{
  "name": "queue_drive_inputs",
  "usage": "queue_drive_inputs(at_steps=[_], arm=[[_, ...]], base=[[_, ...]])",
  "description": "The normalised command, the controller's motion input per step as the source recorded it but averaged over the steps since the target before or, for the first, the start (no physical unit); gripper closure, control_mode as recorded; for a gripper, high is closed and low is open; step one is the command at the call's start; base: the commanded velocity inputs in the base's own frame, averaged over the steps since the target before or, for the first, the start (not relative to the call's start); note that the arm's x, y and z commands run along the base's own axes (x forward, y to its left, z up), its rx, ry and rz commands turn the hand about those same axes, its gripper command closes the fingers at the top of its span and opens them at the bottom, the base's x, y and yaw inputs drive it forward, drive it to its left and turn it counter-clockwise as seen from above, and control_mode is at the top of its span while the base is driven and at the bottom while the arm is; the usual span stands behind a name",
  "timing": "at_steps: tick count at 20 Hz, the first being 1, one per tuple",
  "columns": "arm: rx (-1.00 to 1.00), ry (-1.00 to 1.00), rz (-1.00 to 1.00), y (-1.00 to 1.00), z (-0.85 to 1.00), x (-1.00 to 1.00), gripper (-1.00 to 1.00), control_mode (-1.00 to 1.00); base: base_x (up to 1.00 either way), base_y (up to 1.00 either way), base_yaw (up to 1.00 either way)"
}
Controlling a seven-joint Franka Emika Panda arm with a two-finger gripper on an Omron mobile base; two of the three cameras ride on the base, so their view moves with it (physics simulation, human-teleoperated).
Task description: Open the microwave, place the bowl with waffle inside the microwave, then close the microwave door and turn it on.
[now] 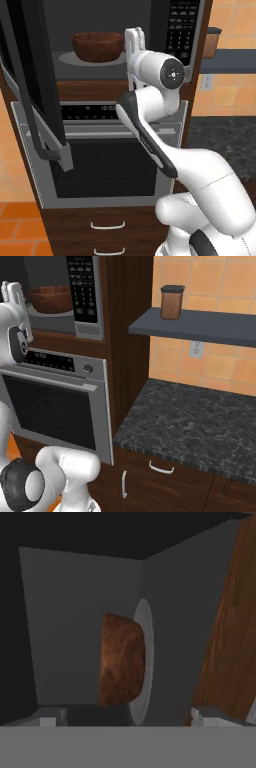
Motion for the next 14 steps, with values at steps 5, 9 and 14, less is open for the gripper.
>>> queue_drive_inputs(at_steps=[5,9,14], arm=[[-0.11,0.0,0.07,0.0,0.08,-1.0,-1.0,-1.0],[-0.08,0.04,0.03,0.0,-0.16,-1.0,-1.0,-1.0],[-0.09,0.25,0.06,-0.17,-0.47,-1.0,-1.0,-1.0]], base=[[0.0,0.0,0.0],[0.0,0.0,0.0],[0.0,0.0,0.0]])
